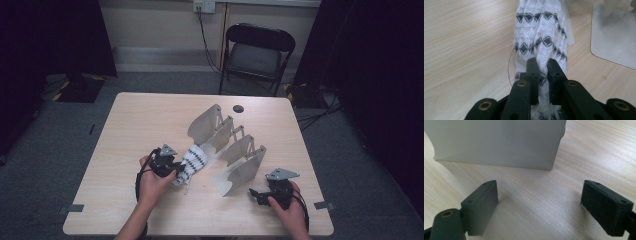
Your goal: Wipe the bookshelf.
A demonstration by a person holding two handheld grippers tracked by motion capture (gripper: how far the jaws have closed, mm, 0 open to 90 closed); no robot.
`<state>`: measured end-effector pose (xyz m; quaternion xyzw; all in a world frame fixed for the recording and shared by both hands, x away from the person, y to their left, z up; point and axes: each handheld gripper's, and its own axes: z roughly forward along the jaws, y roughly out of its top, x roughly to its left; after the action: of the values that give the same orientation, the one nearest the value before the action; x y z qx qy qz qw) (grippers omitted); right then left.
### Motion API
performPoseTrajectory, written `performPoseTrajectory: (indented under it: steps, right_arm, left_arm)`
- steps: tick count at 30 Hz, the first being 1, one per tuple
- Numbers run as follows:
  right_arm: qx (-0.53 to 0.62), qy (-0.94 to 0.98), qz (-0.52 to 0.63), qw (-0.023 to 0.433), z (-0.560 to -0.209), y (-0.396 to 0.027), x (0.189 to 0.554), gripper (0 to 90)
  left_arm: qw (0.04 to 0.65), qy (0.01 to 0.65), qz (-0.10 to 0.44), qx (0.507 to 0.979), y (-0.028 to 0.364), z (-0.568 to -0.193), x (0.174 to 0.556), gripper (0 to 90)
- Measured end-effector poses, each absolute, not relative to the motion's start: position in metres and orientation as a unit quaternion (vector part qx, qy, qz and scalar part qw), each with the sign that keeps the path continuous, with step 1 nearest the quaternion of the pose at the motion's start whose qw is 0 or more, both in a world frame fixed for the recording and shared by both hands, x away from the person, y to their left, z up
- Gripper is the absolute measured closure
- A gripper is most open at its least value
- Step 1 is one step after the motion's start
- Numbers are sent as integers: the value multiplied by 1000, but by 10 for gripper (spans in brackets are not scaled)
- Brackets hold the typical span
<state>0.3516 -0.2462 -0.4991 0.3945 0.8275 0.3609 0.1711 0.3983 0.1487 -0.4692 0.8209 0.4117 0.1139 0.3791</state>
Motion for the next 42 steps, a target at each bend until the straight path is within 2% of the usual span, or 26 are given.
performPoseTrajectory:
  steps: [15,21,29,42]
  right_arm:
    - [395,827,361,171,-499,-246,352,136]
    - [395,827,361,171,-499,-246,352,136]
    - [395,827,361,171,-499,-246,352,136]
    - [394,827,361,172,-499,-246,351,137]
  left_arm:
    - [377,433,128,809,182,-464,387,822]
    - [393,445,144,792,194,-451,388,822]
    - [397,461,167,776,204,-444,407,821]
    - [389,474,171,771,186,-462,441,810]
